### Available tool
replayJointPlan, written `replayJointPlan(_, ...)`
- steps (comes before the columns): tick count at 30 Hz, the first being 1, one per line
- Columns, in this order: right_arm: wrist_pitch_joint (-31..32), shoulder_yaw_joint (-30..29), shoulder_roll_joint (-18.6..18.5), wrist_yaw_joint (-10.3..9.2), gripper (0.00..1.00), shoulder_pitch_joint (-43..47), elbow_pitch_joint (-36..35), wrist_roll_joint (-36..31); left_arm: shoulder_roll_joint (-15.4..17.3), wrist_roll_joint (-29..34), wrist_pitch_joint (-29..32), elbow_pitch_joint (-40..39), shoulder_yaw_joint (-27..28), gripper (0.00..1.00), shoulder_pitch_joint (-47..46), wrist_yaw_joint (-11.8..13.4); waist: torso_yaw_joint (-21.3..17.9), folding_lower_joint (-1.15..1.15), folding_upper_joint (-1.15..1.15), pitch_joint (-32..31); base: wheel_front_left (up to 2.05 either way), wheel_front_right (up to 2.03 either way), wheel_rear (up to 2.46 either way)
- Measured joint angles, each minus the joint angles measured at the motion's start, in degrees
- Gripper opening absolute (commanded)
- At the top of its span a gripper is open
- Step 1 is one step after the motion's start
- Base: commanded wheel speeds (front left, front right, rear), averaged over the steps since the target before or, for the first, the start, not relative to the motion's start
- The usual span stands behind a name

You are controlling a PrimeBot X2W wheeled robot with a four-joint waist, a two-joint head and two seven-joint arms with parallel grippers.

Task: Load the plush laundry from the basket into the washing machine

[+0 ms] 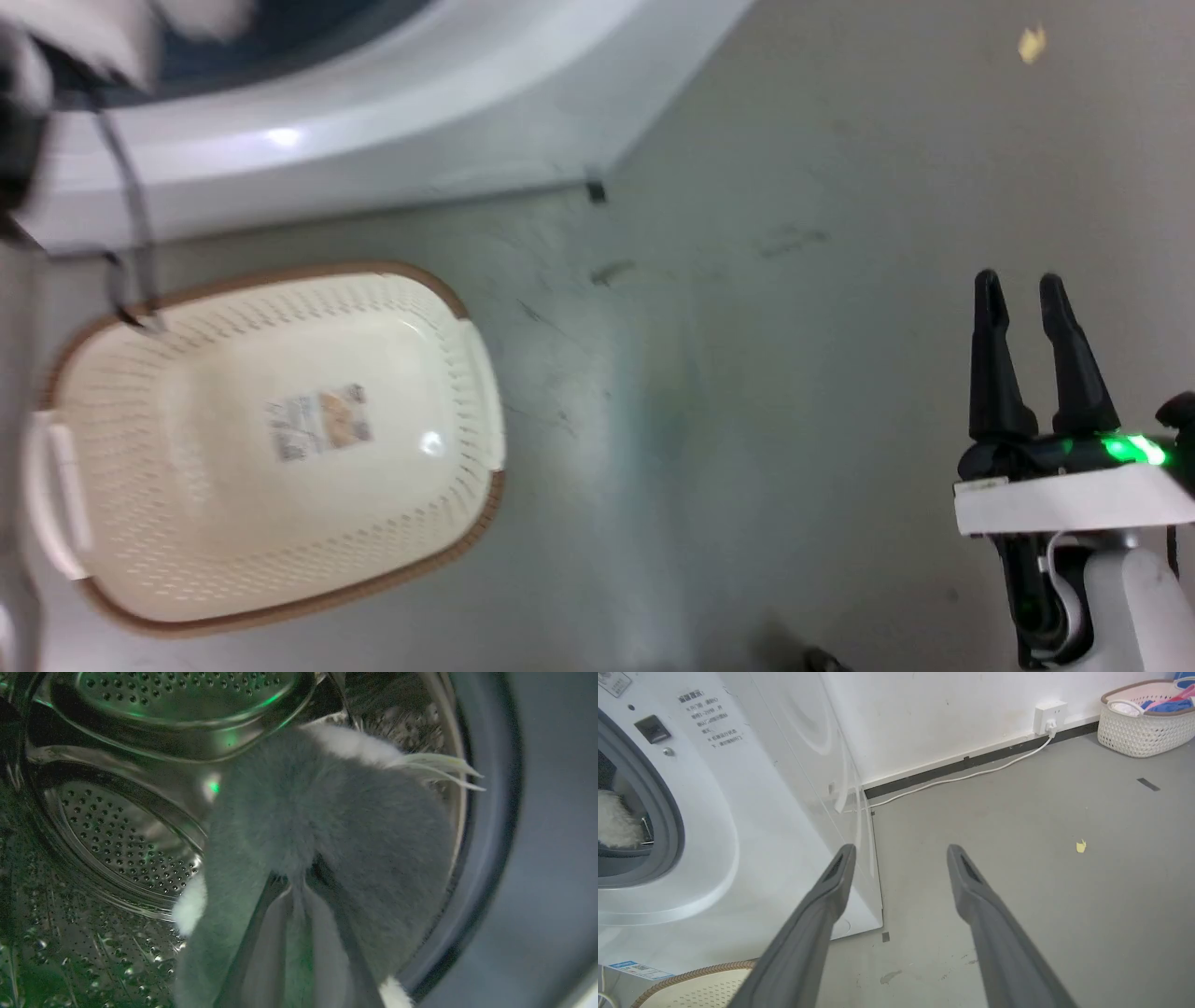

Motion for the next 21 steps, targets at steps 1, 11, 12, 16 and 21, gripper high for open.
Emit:
replayJointPlan(1, 0.0, 0.2, 0.0, 0.0, 1.0, -0.4, 0.0, 0.4, 0.9, 0.4, 0.8, 1.4, -0.5, 0.0, -2.3, -0.3, -0.6, 0.0, 0.0, 1.1, 0.0, 0.0, 0.0)
replayJointPlan(11, 0.0, 3.0, 0.0, 0.0, 1.0, -2.2, 0.2, 4.4, 6.7, 5.6, 5.6, 21.3, -4.4, 0.0, -22.4, -1.4, -6.6, 0.0, 0.0, 9.7, 0.0, 0.0, 0.0)
replayJointPlan(12, 0.0, 3.3, 0.0, 0.0, 1.0, -2.2, 0.2, 4.5, 6.9, 6.0, 5.9, 23.1, -5.0, 0.0, -23.5, -1.5, -7.0, 0.0, 0.0, 10.3, 0.0, 0.0, 0.0)
replayJointPlan(16, 0.0, 3.6, 0.0, 0.0, 1.0, -2.2, 0.2, 4.8, 6.5, 6.4, 7.4, 29.2, -7.6, 0.0, -26.3, -1.9, -8.0, -0.01, 0.0, 12.0, 0.0, 0.0, 0.0)
replayJointPlan(21, 0.0, 3.3, 0.0, 0.0, 1.0, -2.4, 0.4, 4.5, 5.1, 5.3, 5.3, 34.7, -9.7, 0.0, -28.5, -2.0, -7.2, -0.01, 0.0, 11.8, 0.0, 0.0, 0.0)
